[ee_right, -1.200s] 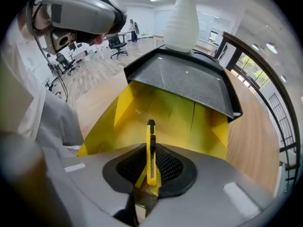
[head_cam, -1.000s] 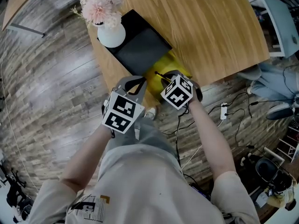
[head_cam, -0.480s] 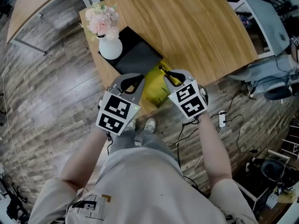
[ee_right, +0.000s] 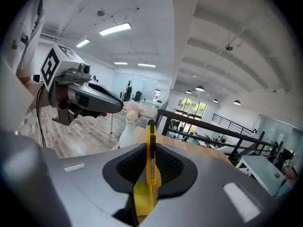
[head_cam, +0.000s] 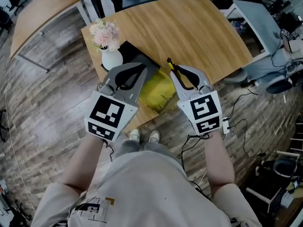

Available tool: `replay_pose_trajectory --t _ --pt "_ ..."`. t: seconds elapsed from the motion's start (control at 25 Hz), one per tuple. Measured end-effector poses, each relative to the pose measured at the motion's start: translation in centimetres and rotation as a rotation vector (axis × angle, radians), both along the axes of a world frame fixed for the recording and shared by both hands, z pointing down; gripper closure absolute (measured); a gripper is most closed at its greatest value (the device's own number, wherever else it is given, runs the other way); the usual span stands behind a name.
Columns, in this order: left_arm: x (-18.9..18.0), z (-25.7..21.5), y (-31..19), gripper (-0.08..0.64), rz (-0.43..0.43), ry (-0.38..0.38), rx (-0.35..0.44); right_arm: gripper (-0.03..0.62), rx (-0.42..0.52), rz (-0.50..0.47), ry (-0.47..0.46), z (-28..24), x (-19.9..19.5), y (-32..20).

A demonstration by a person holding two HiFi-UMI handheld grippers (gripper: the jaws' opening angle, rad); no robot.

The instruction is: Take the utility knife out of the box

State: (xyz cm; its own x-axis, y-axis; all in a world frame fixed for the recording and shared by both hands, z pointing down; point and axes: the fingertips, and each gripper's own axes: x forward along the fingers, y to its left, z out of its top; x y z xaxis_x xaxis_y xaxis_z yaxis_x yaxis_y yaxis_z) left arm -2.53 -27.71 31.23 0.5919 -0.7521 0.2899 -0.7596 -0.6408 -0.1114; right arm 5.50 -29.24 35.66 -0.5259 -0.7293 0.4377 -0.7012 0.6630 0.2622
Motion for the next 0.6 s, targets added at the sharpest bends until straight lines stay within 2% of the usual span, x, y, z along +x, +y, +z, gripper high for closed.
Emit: replay_pose_trajectory --t 0.16,0.32,0.44,0.6 --pt "0.6 -4.0 0.7 0.558 0.015 0.023 0.087 0.532 0.098 0.026 -0.079 -5.2 0.8 1.2" --pt "1.1 -8.2 2.3 0.558 0.029 0.097 0.132 0.532 0.192 0.068 -0.133 -9.9 1.9 2.8" --pt "1.2 -10.8 3.6 0.558 0.028 0.103 0.186 0.532 0.237 0.1 -0.181 -12.6 3.0 4.6" --pt "1.3 -12.3 4.4 0.558 0.043 0.111 0.211 0.532 0.277 0.129 -0.239 -14.8 3.9 6.3"
